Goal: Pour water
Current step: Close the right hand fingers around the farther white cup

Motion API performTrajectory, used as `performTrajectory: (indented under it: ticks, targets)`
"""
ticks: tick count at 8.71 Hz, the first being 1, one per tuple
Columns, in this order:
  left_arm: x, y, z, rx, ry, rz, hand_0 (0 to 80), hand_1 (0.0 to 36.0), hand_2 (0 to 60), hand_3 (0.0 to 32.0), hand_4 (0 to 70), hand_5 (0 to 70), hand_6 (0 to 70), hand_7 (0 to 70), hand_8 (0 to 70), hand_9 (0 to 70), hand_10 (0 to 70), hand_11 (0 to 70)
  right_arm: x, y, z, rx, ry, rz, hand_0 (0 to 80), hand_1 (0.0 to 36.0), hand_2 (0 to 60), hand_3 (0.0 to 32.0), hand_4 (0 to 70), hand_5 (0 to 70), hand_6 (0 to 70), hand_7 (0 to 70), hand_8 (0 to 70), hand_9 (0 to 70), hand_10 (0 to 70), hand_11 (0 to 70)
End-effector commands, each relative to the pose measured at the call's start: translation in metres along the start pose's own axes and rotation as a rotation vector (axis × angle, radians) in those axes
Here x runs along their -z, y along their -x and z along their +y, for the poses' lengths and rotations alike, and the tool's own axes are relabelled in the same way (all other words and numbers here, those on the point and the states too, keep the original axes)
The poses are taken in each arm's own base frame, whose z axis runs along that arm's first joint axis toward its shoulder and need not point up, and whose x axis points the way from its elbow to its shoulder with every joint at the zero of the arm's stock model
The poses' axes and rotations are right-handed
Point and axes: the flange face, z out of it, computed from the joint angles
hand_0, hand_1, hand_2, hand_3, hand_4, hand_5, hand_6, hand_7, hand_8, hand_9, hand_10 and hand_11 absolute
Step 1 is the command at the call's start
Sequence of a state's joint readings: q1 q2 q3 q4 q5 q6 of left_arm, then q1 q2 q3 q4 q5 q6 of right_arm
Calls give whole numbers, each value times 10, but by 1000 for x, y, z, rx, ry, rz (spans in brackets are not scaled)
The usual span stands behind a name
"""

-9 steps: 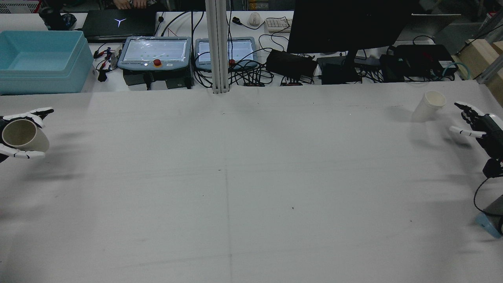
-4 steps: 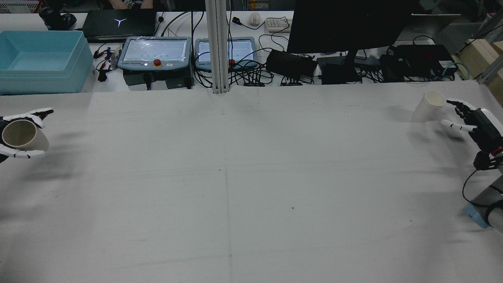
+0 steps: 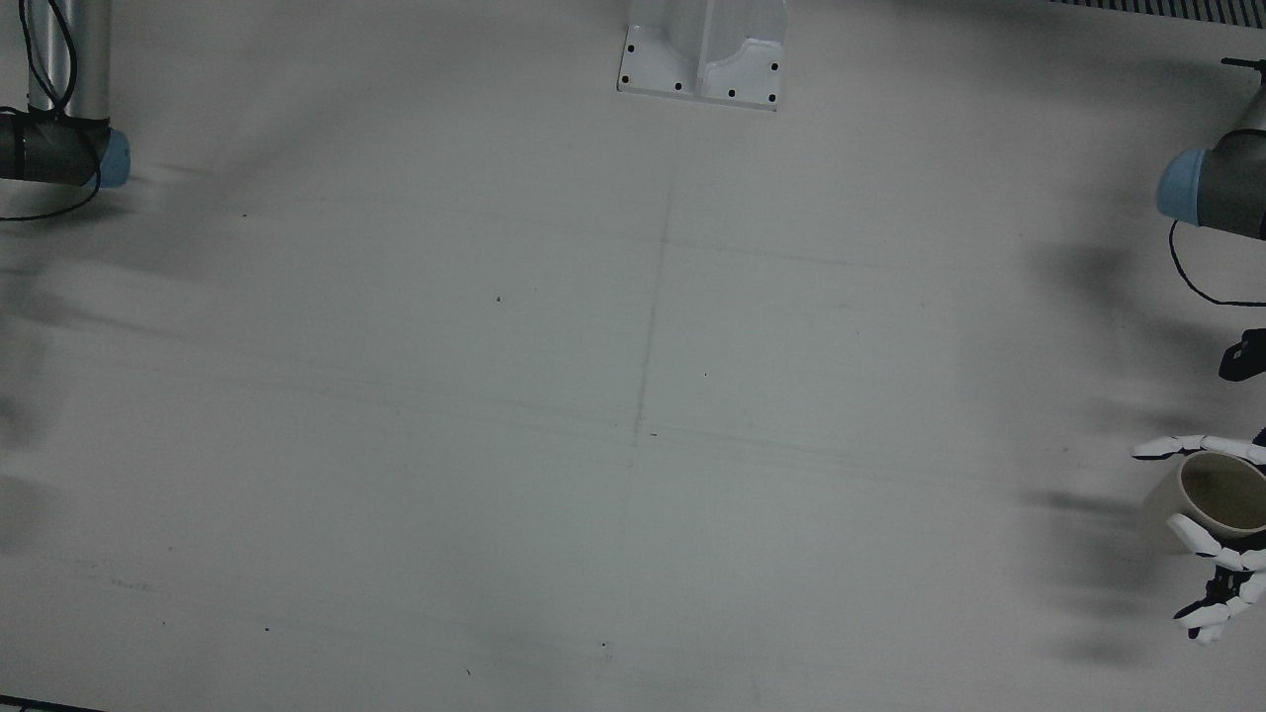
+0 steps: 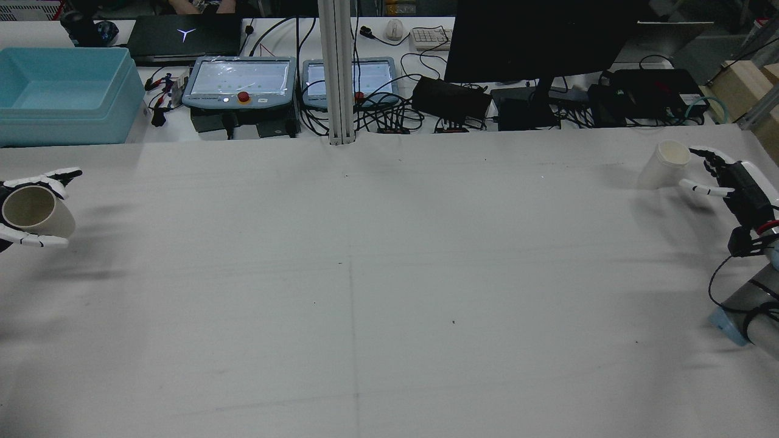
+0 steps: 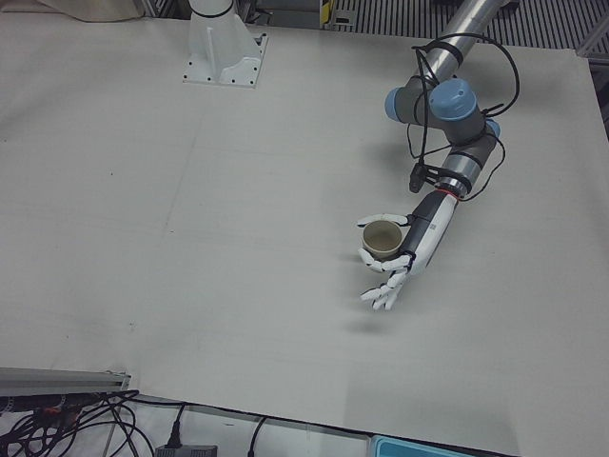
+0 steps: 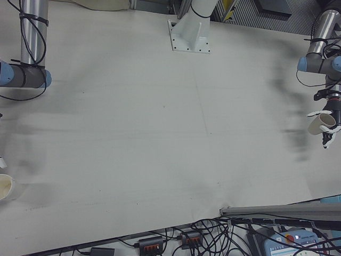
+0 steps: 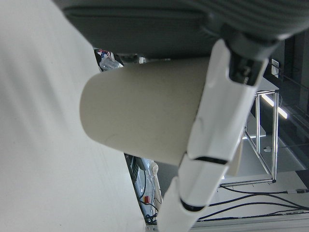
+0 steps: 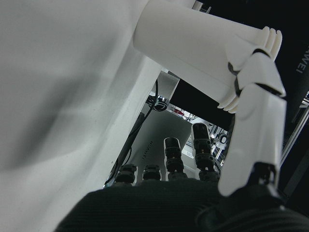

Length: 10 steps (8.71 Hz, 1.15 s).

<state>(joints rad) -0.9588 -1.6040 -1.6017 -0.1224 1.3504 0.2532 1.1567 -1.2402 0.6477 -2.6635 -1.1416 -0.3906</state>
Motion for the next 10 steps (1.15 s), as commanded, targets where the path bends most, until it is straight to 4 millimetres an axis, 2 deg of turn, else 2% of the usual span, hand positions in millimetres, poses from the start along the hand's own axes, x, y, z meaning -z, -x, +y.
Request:
performTrajectory:
  ticks: [1,4,5,6,8,9,10]
  targets:
    - [-1,-2,4,9,8,4,800,284,164,0,697,700,116,189,97,59,10,33,-14,2,15,35,-15,-24,558,254,217,32,141,220,112,162,25,43,36,74]
    - [-2,-2,5,16,10,5,800,287,162,0,698,700,119,195,98,62,7,30,-19,5,20,80,-22,-51,566,263,223,38,140,225,111,163,23,44,34,72]
    - [-2,-2,5,16,11,3,800,288,156,0,699,700,120,196,97,61,8,31,-23,1,27,94,-14,-50,566,265,227,42,135,225,110,162,25,47,38,78]
    - [-3,-2,6,16,12,4,800,287,151,0,700,700,120,197,98,61,8,31,-28,-5,38,110,-4,-50,566,266,233,44,139,229,114,167,29,51,40,81]
    - [-1,-3,5,16,10,5,800,283,138,0,691,700,118,194,98,61,5,26,-26,-31,55,121,7,-49,578,275,236,54,147,232,117,173,28,52,41,83]
    - [-2,-2,5,16,10,5,800,278,130,0,685,700,118,194,98,61,6,27,-24,-41,60,131,6,-47,587,283,239,50,157,236,122,179,31,56,43,87]
    - [-2,-2,4,14,9,3,800,273,128,0,684,700,118,195,97,62,9,31,-28,-45,68,130,12,-50,596,292,258,10,168,252,150,220,51,87,68,124]
